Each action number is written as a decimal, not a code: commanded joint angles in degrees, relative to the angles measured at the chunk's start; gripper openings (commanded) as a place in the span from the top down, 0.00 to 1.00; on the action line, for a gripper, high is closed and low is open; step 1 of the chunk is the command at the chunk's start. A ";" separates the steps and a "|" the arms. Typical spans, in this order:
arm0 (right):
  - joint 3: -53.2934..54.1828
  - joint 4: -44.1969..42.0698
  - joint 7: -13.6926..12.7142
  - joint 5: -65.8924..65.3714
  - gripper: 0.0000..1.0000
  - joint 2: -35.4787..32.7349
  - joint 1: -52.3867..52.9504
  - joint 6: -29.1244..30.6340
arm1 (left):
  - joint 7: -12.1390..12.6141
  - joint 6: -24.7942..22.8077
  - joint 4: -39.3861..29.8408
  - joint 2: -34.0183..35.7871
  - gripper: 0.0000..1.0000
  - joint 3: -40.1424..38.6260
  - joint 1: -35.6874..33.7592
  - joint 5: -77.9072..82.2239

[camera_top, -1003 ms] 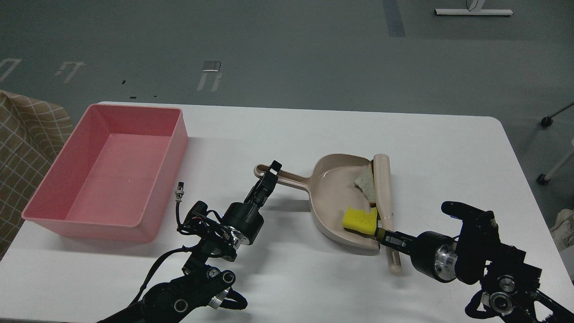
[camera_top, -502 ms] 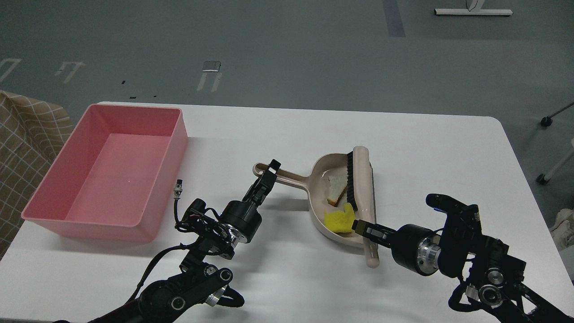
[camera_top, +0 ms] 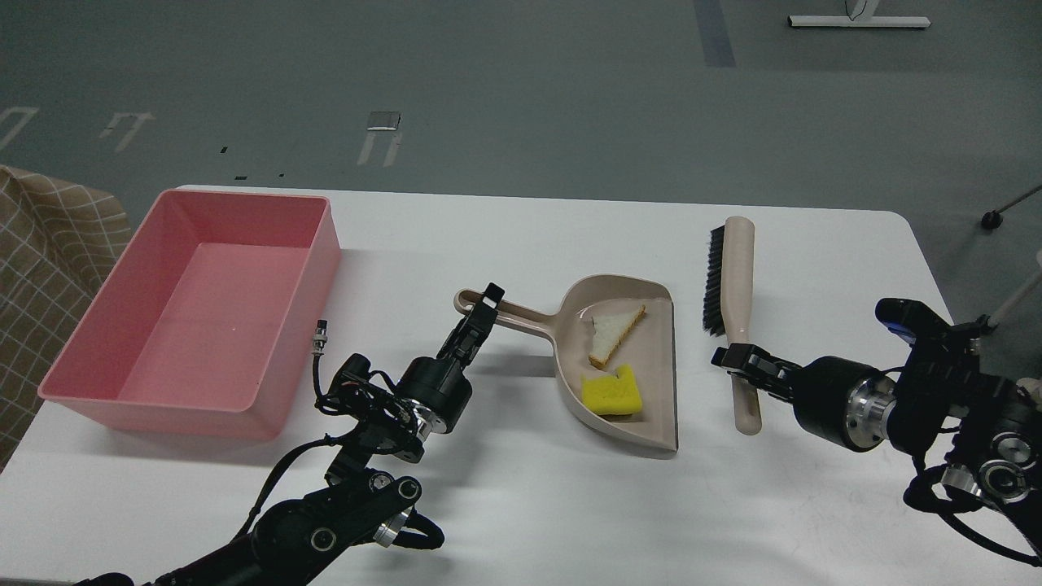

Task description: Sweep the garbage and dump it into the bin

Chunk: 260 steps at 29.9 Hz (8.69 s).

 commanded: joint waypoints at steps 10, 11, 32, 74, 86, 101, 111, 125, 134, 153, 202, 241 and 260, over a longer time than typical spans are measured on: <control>0.90 -0.02 0.01 0.21 0.88 -0.88 -2.82 0.02 | 1.10 -0.01 -1.13 0.67 0.97 -0.31 -2.56 -7.15; 0.90 -0.02 0.01 0.21 0.88 -0.88 -2.90 0.02 | 1.19 -0.01 -1.30 0.67 0.97 -0.40 -2.56 -7.15; 1.26 -0.02 0.01 0.21 0.89 -0.88 -4.05 0.02 | 9.80 -0.01 -3.59 -1.36 0.96 1.62 -15.38 -8.47; 1.08 -0.20 0.01 0.21 0.91 -0.26 -5.28 0.02 | 10.60 -1.37 -19.84 32.65 1.00 -3.20 -15.14 -31.06; 0.99 -0.11 0.01 0.21 0.91 -0.35 -5.37 0.02 | 10.25 -10.70 -21.78 34.94 1.00 -15.25 -6.16 -31.59; 1.08 -0.37 0.01 0.21 0.91 -0.26 -5.37 0.02 | 5.59 -18.96 -19.06 40.92 1.00 -17.36 -4.76 -31.68; 0.99 -0.73 0.01 0.12 0.91 -0.26 -5.54 0.02 | 0.76 -25.28 -14.85 44.26 1.00 -17.89 -3.09 -32.29; 0.90 -0.64 0.01 0.12 0.91 -0.26 -5.72 0.02 | -1.62 -32.32 -6.67 46.55 1.00 -19.03 -3.09 -32.82; 0.99 -0.55 0.01 0.12 0.91 -0.18 -5.80 0.02 | -3.64 -32.50 -1.58 47.68 1.00 -19.39 -3.17 -32.29; 0.90 -0.64 0.01 0.12 0.91 -0.26 -6.16 0.02 | -6.07 -43.57 5.90 52.70 1.00 -20.70 -3.17 -35.02; 0.73 -0.73 0.01 0.12 0.91 -0.26 -6.51 0.02 | -6.07 -44.10 12.49 52.43 1.00 -21.85 -3.09 -35.54; 0.73 -1.87 0.01 0.21 0.91 0.27 -6.42 0.02 | -6.07 -43.31 14.52 51.91 1.00 -21.67 -3.09 -34.14; 0.82 -2.31 0.01 0.12 0.91 0.35 -6.16 0.02 | -6.07 -41.55 14.52 51.64 1.00 -21.06 -3.17 -32.47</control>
